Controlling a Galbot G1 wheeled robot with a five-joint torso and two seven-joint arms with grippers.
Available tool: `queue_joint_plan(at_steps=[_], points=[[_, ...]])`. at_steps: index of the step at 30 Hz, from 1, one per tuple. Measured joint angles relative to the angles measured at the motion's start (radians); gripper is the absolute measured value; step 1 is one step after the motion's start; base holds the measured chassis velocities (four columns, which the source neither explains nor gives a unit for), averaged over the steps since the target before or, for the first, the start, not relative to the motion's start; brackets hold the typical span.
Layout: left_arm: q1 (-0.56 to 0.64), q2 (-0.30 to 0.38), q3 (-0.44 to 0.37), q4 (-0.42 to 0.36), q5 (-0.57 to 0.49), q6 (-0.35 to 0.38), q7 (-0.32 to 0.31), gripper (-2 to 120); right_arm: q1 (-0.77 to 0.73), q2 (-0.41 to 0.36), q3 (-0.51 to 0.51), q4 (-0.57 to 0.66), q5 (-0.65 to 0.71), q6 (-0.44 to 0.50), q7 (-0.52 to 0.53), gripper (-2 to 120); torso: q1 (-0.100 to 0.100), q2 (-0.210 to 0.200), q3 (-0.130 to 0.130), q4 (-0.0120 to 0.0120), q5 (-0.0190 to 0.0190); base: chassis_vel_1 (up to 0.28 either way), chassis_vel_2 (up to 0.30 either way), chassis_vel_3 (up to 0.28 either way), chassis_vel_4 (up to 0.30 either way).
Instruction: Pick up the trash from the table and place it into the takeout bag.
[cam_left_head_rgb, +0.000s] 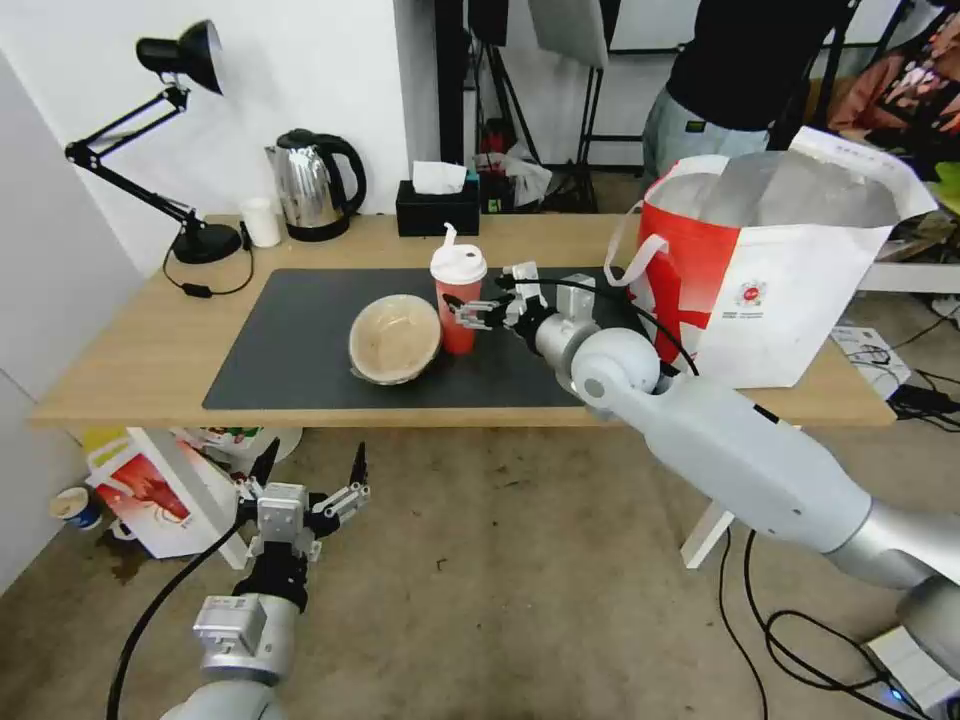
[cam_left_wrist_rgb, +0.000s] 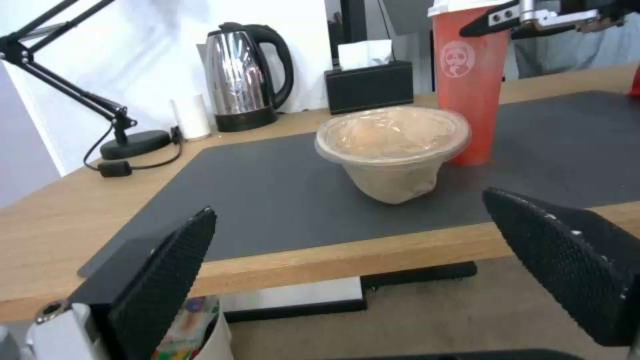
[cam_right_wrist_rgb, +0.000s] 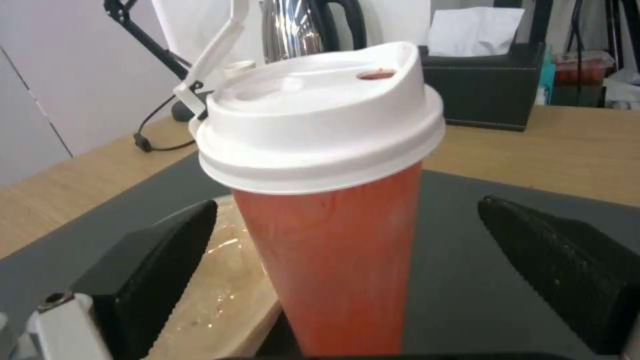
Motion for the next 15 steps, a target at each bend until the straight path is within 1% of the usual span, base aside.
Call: queue_joint_plan(at_steps=[4, 15], points=[[0.000, 0.000, 0.000, 0.000, 0.000, 0.000, 0.000, 100, 0.014, 0.027, -0.010, -0.038, -0.005, 0.005, -0.009, 100, 0.000, 0.000, 0.000, 0.0000, 0.0000, 0.000, 0.000, 0.000, 0.000], [0.000, 0.000, 0.000, 0.000, 0.000, 0.000, 0.000, 100, 0.029, 0.054, -0.027, -0.081, -0.012, 0.013, -0.022, 100, 0.000, 0.000, 0.000, 0.0000, 0.0000, 0.000, 0.000, 0.000, 0.000]])
